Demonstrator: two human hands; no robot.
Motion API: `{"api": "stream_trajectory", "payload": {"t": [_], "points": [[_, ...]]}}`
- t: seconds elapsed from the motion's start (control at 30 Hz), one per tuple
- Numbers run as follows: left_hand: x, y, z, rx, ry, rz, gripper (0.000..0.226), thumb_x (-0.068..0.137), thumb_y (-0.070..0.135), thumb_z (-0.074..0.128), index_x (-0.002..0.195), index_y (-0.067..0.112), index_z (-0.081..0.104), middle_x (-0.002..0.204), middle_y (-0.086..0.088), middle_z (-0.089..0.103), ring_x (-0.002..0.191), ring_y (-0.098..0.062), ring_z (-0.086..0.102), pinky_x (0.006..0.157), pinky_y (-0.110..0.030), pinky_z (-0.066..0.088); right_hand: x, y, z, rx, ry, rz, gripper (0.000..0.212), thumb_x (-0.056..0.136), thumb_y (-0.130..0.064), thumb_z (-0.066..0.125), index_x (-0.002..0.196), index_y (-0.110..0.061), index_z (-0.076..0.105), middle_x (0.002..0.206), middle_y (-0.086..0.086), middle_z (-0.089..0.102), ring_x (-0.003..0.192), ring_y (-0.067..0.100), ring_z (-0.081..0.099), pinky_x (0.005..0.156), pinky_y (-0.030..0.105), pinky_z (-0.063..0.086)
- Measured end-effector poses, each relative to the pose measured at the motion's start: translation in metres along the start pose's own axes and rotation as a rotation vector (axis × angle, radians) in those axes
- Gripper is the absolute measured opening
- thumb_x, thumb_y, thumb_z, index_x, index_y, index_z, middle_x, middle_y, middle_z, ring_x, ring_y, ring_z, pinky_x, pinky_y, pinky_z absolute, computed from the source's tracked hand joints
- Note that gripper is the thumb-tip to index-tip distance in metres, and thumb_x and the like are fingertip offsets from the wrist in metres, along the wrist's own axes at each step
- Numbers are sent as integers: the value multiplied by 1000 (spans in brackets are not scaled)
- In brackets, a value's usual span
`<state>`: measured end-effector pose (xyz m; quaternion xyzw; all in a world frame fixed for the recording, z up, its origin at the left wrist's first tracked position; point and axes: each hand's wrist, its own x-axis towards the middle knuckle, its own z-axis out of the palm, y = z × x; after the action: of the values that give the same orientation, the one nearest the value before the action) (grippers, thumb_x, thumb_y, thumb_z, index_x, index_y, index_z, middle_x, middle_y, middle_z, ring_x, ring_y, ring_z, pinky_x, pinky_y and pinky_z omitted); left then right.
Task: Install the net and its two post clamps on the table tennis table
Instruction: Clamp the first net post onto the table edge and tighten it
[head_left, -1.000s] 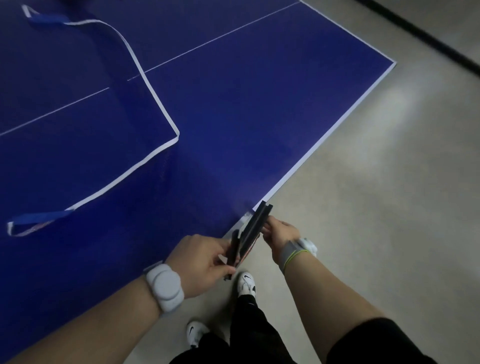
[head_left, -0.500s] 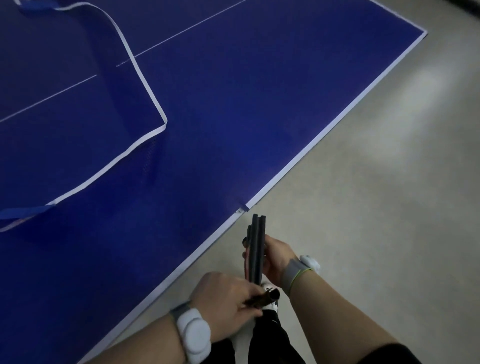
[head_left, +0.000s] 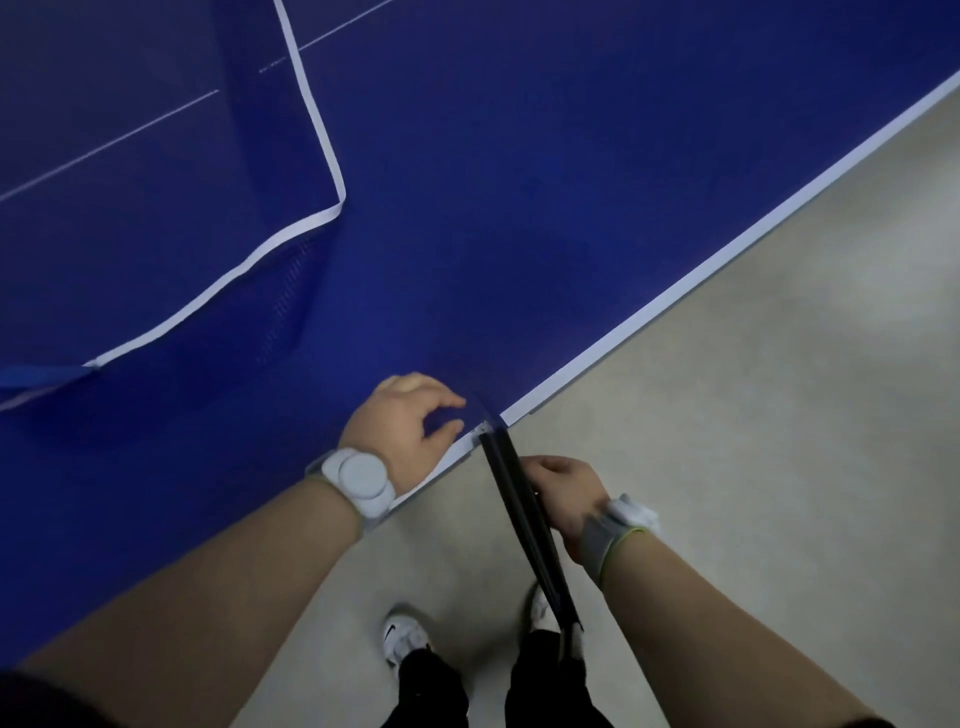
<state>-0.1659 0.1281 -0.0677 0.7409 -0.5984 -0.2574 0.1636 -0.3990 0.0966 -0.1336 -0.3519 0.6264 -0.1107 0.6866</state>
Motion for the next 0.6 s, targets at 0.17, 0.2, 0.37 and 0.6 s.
{"api": "stream_trajectory", "payload": {"t": [0.17,0.2,0.37,0.6], "points": [[19,4,23,-4,-56,-18,27,95,48,65,117,35,75,117,14,64,114,-15,55,95,-25,42,21,0,-2,-46,-30,-24,21,80,-31,73,91,-21,87,87,16,82,72,27,73,73,44,62],[23,7,27,-6,-67,-25,27,95,51,63,115,37,75,114,16,64,111,-13,56,92,-27,47,25,0,-4,-60,-35,-31,22,79,-32,72,91,-20,87,87,20,81,73,27,73,74,45,62],[35,21,31,69,-84,-43,30,94,58,56,104,38,76,94,16,63,92,-10,57,76,-35,57,32,-4,-8,-59,-66,-51,19,84,-27,72,92,-19,87,89,23,81,72,28,73,70,42,61],[47,38,46,244,12,-95,47,99,63,38,85,28,66,88,9,59,89,-18,56,66,-38,55,43,-9,-1,2,-97,-49,20,84,-27,74,95,-16,87,89,17,82,77,30,76,73,40,63]]}}
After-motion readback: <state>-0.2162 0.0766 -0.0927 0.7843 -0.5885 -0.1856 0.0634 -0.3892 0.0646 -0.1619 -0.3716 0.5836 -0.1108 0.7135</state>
